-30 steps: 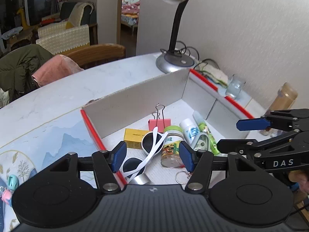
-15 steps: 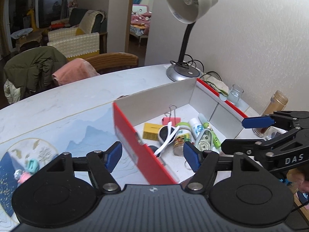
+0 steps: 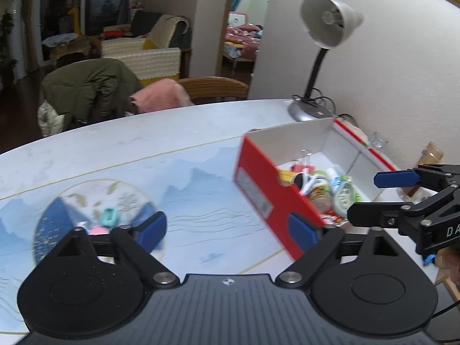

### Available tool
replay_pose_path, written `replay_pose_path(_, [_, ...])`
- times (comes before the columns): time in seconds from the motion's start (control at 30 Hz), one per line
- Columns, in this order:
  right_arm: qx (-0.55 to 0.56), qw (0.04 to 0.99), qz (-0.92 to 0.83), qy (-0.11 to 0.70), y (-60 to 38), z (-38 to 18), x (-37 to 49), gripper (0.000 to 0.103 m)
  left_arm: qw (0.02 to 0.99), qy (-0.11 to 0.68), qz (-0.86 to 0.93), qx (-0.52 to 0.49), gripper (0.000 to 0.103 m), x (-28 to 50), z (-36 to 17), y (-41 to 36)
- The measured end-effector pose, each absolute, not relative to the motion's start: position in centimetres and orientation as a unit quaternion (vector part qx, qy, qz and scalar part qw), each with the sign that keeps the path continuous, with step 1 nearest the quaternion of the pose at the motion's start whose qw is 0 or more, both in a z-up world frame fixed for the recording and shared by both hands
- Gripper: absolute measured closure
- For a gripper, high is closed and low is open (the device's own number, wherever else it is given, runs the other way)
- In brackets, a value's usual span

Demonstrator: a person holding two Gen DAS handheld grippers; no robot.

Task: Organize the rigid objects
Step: 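Withdraw both grippers from the shoebox back toward the mat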

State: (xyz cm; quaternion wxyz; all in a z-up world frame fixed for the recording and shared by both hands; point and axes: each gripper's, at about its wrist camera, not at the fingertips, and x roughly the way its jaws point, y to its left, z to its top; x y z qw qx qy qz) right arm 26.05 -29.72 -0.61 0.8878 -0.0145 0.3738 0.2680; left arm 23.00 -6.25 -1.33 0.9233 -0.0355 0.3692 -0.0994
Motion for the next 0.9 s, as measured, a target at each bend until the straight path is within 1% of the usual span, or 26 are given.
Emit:
replay_pose_path(0.03, [-0.016, 0.886, 0.27, 0.375, -29.0, -0.7, 26.0, 0.002, 0.924, 0.368, -0.097, -0.037, 0.002, 22.8, -1.4, -5.5])
replay_pose_path(0.4, [-0.032, 0.876, 0.281, 0.391, -21.6, -1.8, 26.3, 0.002, 0.928, 0.367, -0.051, -0.046, 0.002, 21.8, -3.7, 2.8])
replay_pose_path(0.5, [-0.034, 0.873, 0.283, 0.396, -19.5, -2.2, 26.8, 0.004, 0.927, 0.369, -0.049, -0.039, 0.002, 21.9, -4.5, 4.5])
replay_pose_path(0.67, [-0.046, 0.873, 0.275, 0.4, -16.3, -2.9, 27.8, 0.005, 0.931, 0.359, -0.067, -0.013, 0.002, 22.1, -6.0, 6.1])
replay_pose_path(0.9, [-0.048, 0.869, 0.26, 0.419, -12.3, -4.2, 29.6, 0.006, 0.923, 0.38, -0.067, 0.012, 0.002, 23.9, -8.5, 7.5])
